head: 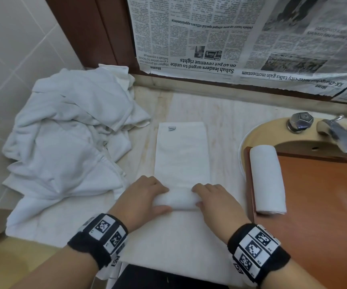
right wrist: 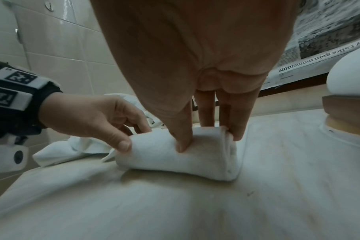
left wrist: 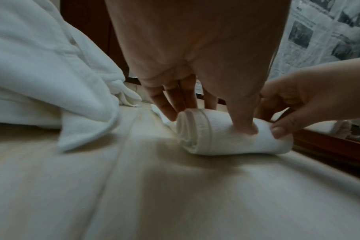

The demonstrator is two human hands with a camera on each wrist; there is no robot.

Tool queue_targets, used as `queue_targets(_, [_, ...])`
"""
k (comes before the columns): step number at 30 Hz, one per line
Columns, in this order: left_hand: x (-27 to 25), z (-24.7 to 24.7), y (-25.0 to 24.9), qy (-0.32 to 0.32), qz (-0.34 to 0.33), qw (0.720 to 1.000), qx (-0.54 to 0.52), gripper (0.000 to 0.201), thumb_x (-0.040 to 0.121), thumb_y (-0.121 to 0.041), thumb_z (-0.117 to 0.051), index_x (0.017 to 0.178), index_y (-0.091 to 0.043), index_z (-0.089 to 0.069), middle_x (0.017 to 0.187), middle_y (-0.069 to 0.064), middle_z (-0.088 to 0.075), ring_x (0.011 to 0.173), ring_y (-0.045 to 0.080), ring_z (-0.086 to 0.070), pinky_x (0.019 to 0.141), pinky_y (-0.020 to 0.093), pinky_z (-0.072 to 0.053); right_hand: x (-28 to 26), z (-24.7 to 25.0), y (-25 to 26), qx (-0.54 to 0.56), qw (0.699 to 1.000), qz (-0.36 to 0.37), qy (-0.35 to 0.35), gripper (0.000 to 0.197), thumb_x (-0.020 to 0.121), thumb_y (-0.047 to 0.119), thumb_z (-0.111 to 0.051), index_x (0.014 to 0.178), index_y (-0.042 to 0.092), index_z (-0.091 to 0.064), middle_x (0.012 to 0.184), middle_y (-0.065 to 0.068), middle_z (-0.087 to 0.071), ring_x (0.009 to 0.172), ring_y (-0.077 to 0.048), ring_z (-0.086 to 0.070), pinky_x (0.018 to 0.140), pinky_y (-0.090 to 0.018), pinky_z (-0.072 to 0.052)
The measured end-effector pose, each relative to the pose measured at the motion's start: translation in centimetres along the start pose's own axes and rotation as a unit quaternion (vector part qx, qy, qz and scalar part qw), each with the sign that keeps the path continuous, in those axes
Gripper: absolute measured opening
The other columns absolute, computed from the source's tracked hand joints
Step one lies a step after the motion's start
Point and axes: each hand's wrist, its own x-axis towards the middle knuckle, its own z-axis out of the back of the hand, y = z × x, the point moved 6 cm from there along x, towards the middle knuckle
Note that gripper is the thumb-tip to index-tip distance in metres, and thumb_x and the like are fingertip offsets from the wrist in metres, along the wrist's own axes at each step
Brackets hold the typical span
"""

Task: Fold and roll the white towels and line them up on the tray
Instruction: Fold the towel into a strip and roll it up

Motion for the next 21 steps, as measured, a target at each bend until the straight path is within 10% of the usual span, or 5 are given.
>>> queue_targets(5, [2.4,0.8,1.2,0.041,0.013,0.998,-0.044,0.049,0.085,-0.064,-0.066,0.126,-0.036,-0.07,0.111,-0.017,-0.052,0.106,0.008,-0.045,0.1,0.029,-0.04,-0.7,-1.3,0.3,-0.015,0.999,-0.028,0.013,0.067,0.089,0.004,-0.054,0.154,0.01,-0.038,0.161,-0.019,-0.03,0.149,-0.038,-0.029,0.118,-0.036,-0.025])
queue_targets(8, [3.8,1.0,1.9,0.063,0.038,0.993,-0.087,0.039,0.086,-0.058,-0.072,0.118,-0.034,-0.073,0.111,-0.017,-0.063,0.105,0.004,-0.058,0.1,0.031,-0.047,-0.5,-0.4,0.5,-0.032,0.998,-0.043,-0.022,0.071,0.071,0.028,-0.079,0.137,0.012,-0.058,0.137,-0.02,-0.051,0.124,-0.038,-0.05,0.094,-0.045,-0.055])
queue_targets(11, [4.4,1.5,2.5,0.021,0.093,0.986,-0.134,0.044,0.078,-0.055,-0.083,0.113,-0.031,-0.072,0.104,-0.016,-0.069,0.097,-0.002,-0.063,0.094,0.022,-0.05,0.8,0.4,0.1,-0.046,0.997,-0.044,-0.043,0.064,0.066,0.026,-0.084,0.126,0.015,-0.065,0.108,-0.006,-0.053,0.094,-0.027,-0.052,0.069,-0.034,-0.053])
queue_targets(17, [4.8,2.3,1.5,-0.129,0.085,0.982,-0.11,0.03,0.082,-0.048,-0.081,0.096,-0.027,-0.066,0.096,-0.012,-0.058,0.086,0.0,-0.056,0.085,0.025,-0.049,2.1,1.6,-0.7,0.013,0.998,-0.061,-0.027,0.034,0.098,0.03,-0.057,0.131,0.023,-0.051,0.114,0.001,-0.055,0.102,-0.023,-0.046,0.082,-0.036,-0.047])
queue_targets(21, [5.6,1.5,1.6,-0.075,0.052,0.991,-0.094,0.052,0.072,-0.053,-0.088,0.112,-0.026,-0.07,0.128,-0.018,-0.06,0.119,0.004,-0.052,0.104,0.022,-0.039,2.6,2.0,-1.5,0.035,0.996,-0.081,-0.021,0.032,0.103,0.031,-0.048,0.135,0.027,-0.048,0.115,0.001,-0.061,0.1,-0.024,-0.049,0.083,-0.035,-0.043])
